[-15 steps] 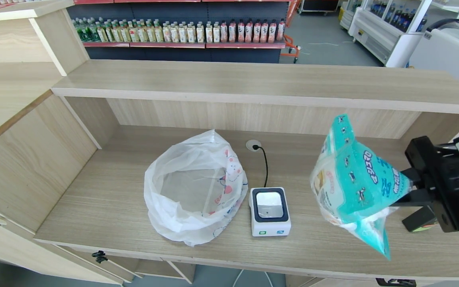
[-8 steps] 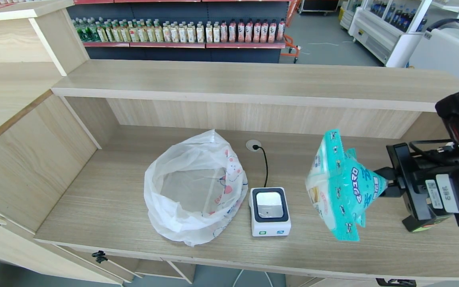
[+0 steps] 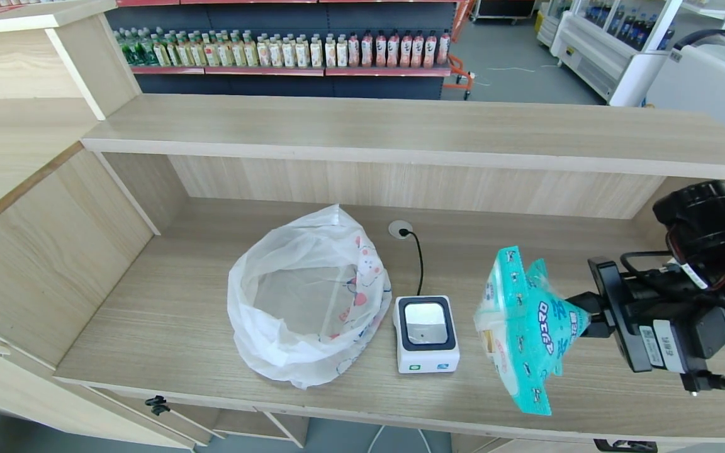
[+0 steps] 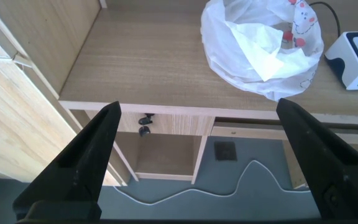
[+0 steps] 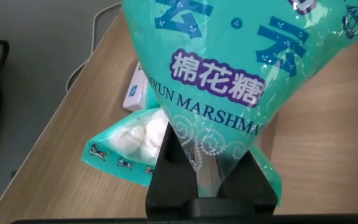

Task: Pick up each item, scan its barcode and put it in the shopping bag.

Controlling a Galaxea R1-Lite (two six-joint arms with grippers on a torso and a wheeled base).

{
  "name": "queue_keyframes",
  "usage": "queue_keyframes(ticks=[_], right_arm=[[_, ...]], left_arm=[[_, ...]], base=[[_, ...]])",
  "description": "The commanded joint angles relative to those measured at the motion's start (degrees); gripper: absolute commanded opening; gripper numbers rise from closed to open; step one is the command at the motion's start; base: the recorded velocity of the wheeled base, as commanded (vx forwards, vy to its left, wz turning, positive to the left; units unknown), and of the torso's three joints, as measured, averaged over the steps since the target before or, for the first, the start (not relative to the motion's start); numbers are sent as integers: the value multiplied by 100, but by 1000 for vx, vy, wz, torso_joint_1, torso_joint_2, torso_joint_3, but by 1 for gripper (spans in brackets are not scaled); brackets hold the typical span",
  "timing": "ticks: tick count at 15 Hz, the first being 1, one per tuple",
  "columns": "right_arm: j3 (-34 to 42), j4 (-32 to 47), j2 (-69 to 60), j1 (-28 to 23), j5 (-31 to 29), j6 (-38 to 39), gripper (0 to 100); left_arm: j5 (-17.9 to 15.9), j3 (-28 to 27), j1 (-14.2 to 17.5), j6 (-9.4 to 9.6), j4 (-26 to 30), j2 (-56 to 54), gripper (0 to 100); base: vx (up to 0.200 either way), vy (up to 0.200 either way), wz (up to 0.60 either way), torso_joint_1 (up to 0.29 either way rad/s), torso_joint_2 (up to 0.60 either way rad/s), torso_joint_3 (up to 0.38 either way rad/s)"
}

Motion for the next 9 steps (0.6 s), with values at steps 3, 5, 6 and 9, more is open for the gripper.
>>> queue_keyframes(ticks=[3,5,6,9], right_arm=[[94,-654,641,28,220,-229,0],[103,-1058,791,28,229,-186,0],[67,-1172,923,36,238,-194,0],[111,-1190,993,151,246,-203,0]], left_arm=[[0,0,4,-1,-1,1,100],[0,0,4,-1,-1,1,100],[0,0,-5,-1,-1,1,100],[0,0,4,-1,-1,1,100]], base=[[0,0,0,0,0,0],[0,0,0,0,0,0],[0,0,0,0,0,0],[0,0,0,0,0,0]])
